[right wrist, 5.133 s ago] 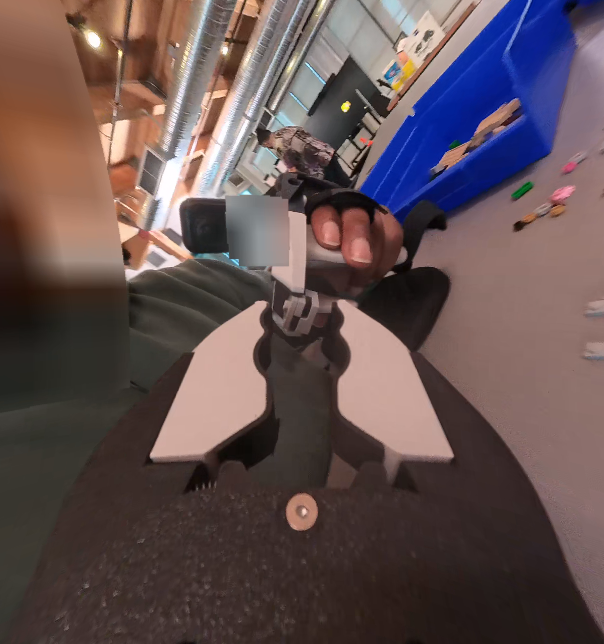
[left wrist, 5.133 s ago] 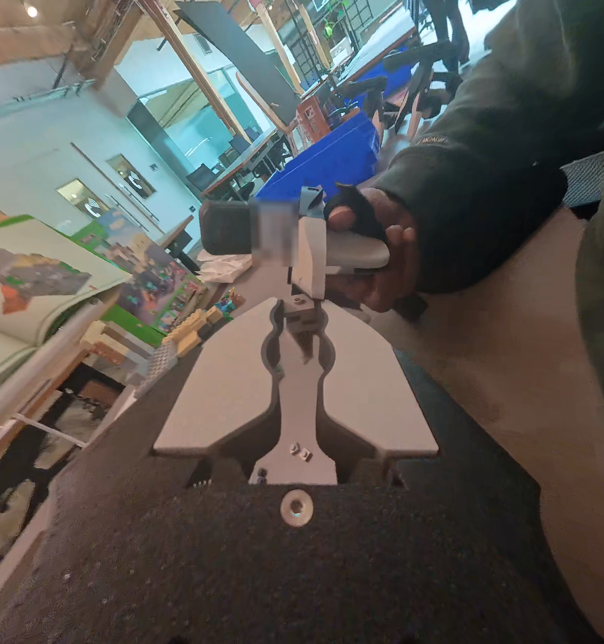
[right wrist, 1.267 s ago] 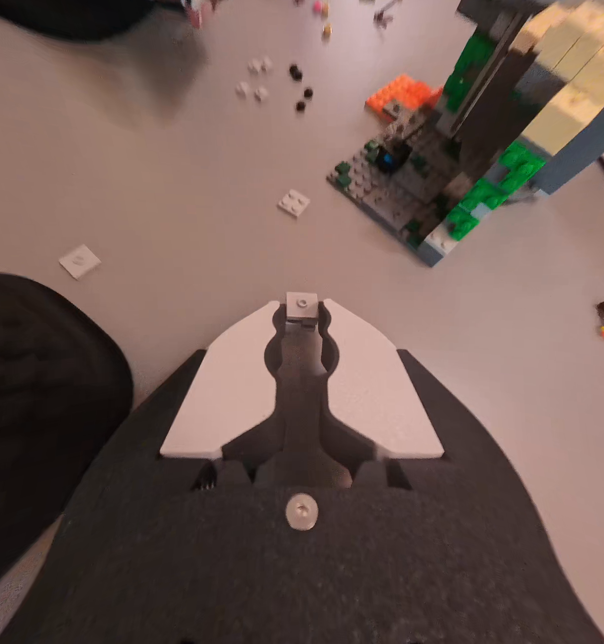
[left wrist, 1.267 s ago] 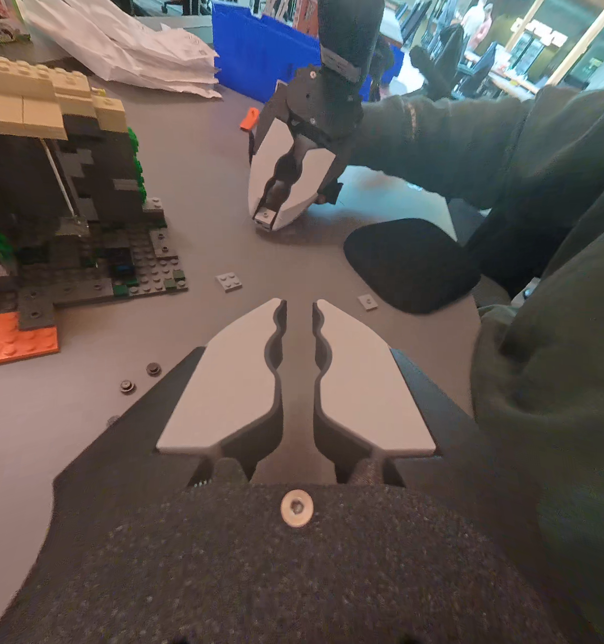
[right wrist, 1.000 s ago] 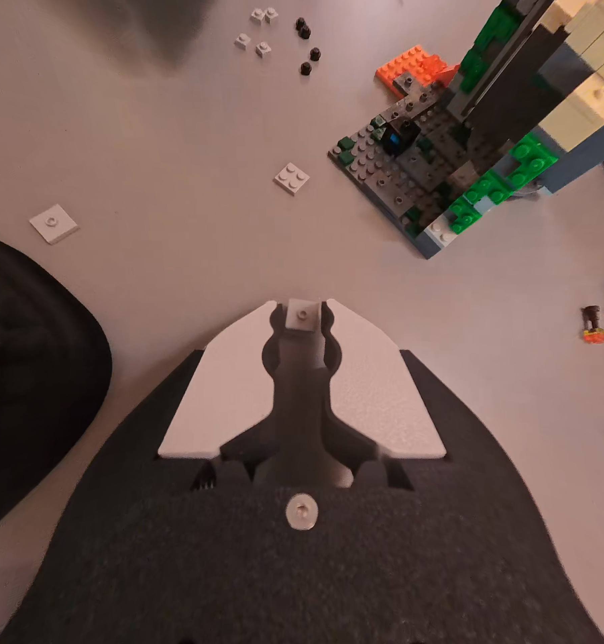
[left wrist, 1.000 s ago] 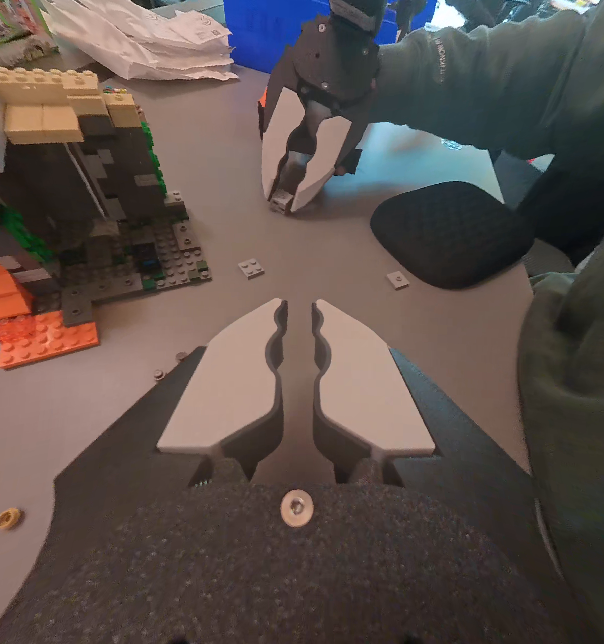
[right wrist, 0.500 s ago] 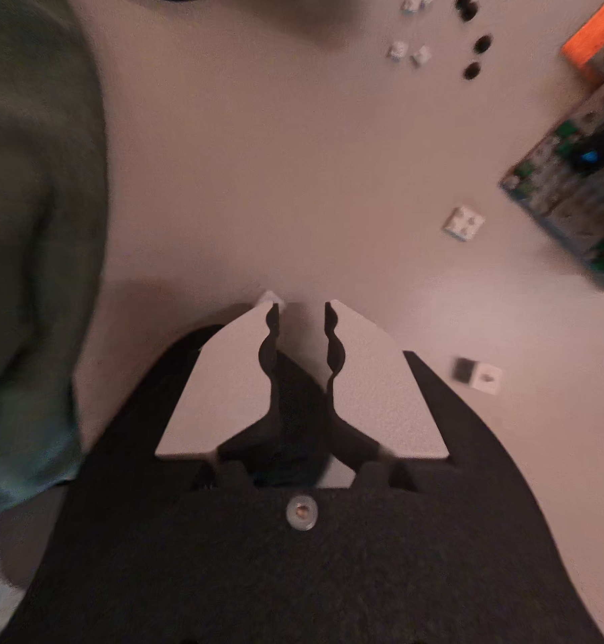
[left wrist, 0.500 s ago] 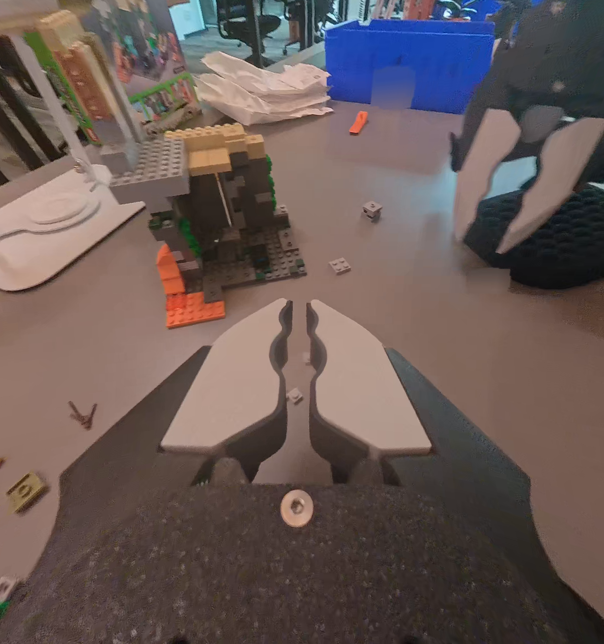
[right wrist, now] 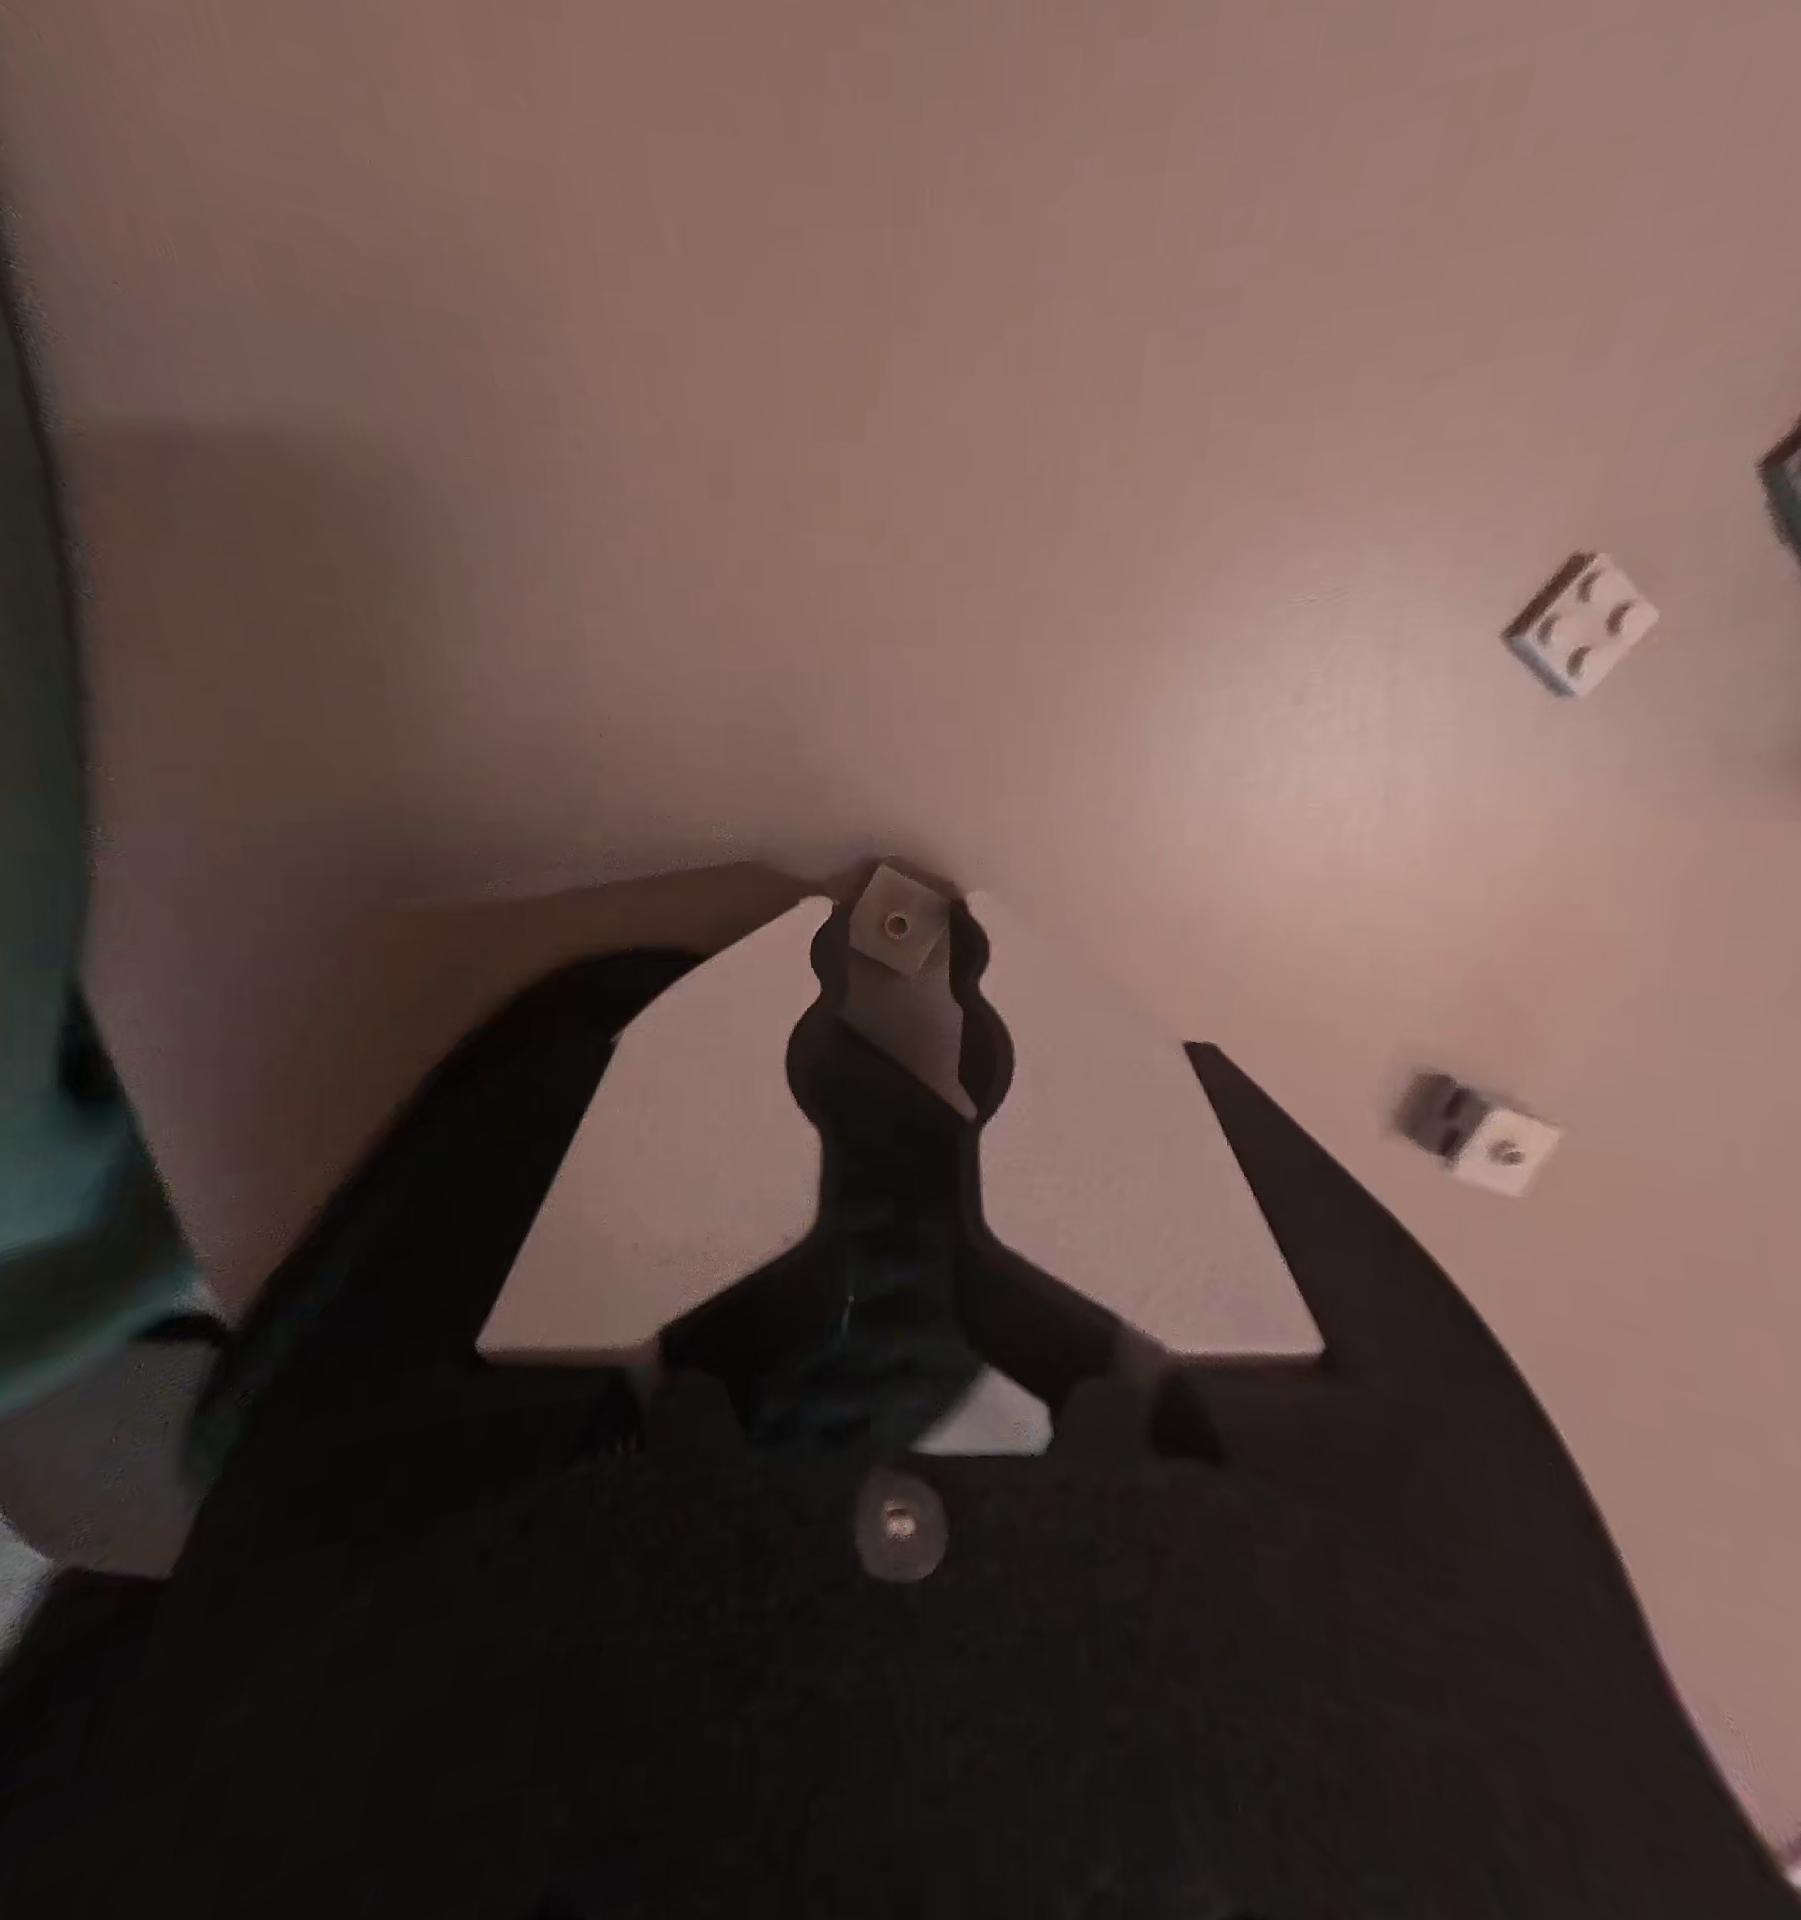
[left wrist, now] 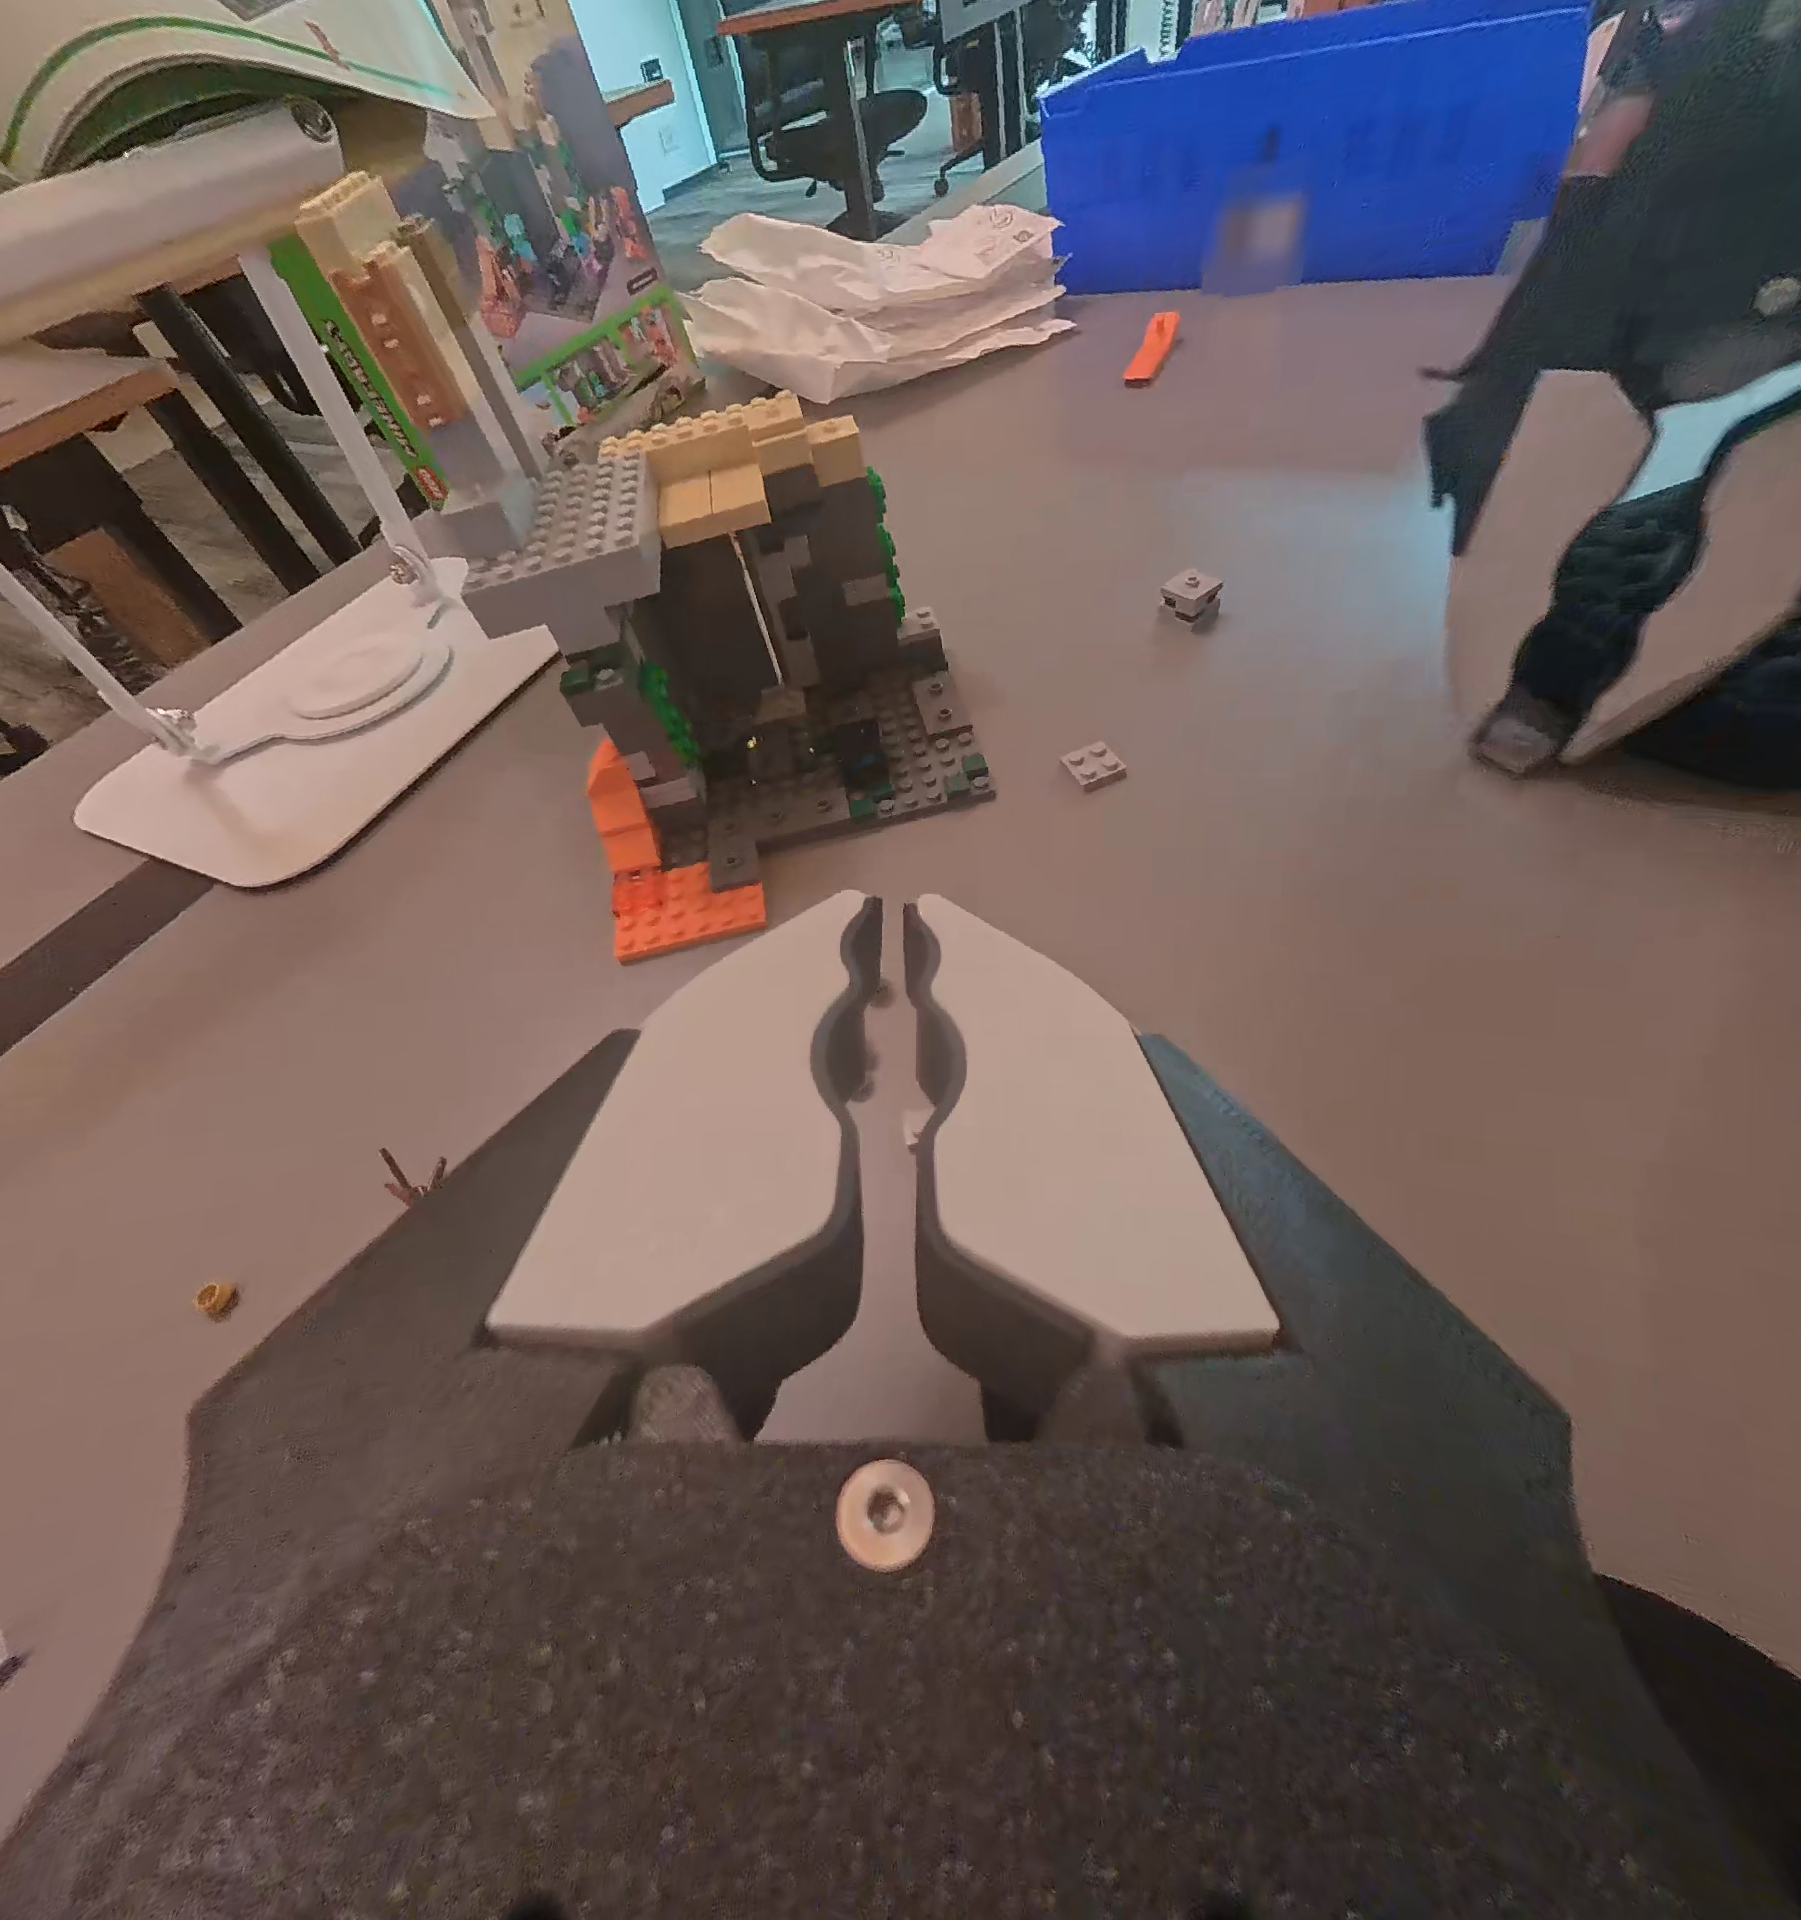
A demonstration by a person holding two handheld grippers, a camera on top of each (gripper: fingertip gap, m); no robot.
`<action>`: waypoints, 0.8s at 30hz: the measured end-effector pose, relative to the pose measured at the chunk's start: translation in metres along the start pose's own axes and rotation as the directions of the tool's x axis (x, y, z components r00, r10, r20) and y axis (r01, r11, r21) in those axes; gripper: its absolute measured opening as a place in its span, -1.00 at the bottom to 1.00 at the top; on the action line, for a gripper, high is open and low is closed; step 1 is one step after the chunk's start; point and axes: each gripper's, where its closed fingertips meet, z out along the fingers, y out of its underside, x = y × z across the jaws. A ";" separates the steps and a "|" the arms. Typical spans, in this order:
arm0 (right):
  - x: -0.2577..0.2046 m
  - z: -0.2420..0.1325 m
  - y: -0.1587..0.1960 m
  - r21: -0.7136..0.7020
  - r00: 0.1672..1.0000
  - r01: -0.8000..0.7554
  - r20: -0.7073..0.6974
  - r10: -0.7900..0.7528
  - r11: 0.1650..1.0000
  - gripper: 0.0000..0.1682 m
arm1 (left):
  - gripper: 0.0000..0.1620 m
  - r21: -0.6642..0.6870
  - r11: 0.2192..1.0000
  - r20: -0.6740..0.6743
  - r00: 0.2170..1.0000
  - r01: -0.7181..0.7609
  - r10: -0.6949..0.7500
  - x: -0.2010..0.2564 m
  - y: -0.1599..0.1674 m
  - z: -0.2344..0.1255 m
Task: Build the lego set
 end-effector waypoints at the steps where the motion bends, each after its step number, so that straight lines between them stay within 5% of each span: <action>1: 0.009 -0.002 0.007 -0.018 0.997 0.078 -0.007 -0.078 0.997 -0.79 | -0.96 0.002 1.000 0.001 1.000 -0.005 0.005 0.001 -0.001 0.000; 4: 0.037 -0.006 0.032 -0.065 0.971 0.241 0.013 -0.240 0.968 -0.79 | -0.97 0.000 1.000 0.004 1.000 -0.019 0.019 0.001 0.000 0.000; 7: 0.052 -0.012 0.034 -0.053 0.978 0.206 0.040 -0.204 0.977 -0.71 | -0.97 -0.004 1.000 0.000 1.000 -0.016 0.016 0.002 0.001 0.001; 11: 0.075 -0.017 -0.014 0.125 0.999 0.043 -0.021 -0.040 0.991 -0.66 | -0.97 -0.005 1.000 -0.001 1.000 -0.014 0.014 0.001 0.002 0.002; 18: 0.108 0.015 -0.042 0.164 0.971 -0.235 -0.005 0.239 0.958 -0.61 | -0.98 -0.005 1.000 0.012 1.000 0.013 -0.013 -0.005 0.004 0.001; 21: 0.108 0.017 -0.049 0.155 0.976 -0.217 0.025 0.216 0.964 -0.77 | -0.98 -0.006 1.000 0.013 1.000 0.016 -0.016 -0.005 0.005 0.001; 24: 0.093 0.017 -0.069 0.181 0.999 -0.043 0.029 0.038 0.983 -0.82 | -0.98 -0.012 1.000 0.018 1.000 0.017 -0.017 -0.007 0.007 0.002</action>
